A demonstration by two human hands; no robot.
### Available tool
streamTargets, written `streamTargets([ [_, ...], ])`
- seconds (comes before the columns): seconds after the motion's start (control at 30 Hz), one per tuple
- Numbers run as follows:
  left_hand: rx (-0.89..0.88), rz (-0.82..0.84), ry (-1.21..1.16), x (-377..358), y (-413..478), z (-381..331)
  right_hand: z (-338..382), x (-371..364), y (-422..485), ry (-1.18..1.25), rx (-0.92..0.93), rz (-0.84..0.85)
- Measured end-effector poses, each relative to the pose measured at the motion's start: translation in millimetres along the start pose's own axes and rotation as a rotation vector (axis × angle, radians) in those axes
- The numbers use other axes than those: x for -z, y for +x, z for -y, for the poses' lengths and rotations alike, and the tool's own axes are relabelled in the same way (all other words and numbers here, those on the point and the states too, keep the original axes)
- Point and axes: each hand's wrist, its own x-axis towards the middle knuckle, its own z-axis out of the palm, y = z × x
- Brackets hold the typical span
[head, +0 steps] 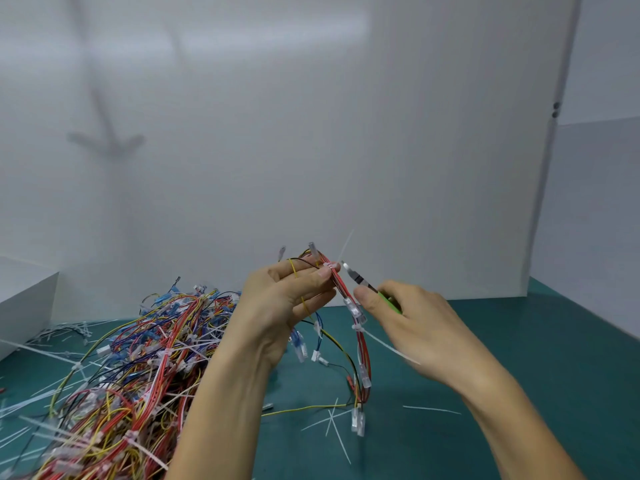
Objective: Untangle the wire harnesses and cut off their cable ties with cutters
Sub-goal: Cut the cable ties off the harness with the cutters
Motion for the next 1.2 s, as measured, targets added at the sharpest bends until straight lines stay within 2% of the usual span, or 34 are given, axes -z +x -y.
streamTargets([
  [0.27, -0.045, -0.091, 0.045, -0.1, -0.3, 0.6, 1.6, 3.0, -1.7, -0.046, 0.056, 0.002],
  [0.77, -0.115, -0.097, 0.128, -0.7, -1.3, 0.6, 4.4, 3.3, -5.5, -0.133, 0.021, -0.076],
  [1.2, -0.138, -0.098, 0.156, -1.7, -2.2, 0.2, 4.0, 3.5, -4.3, -0.14, 0.028, -0.065],
])
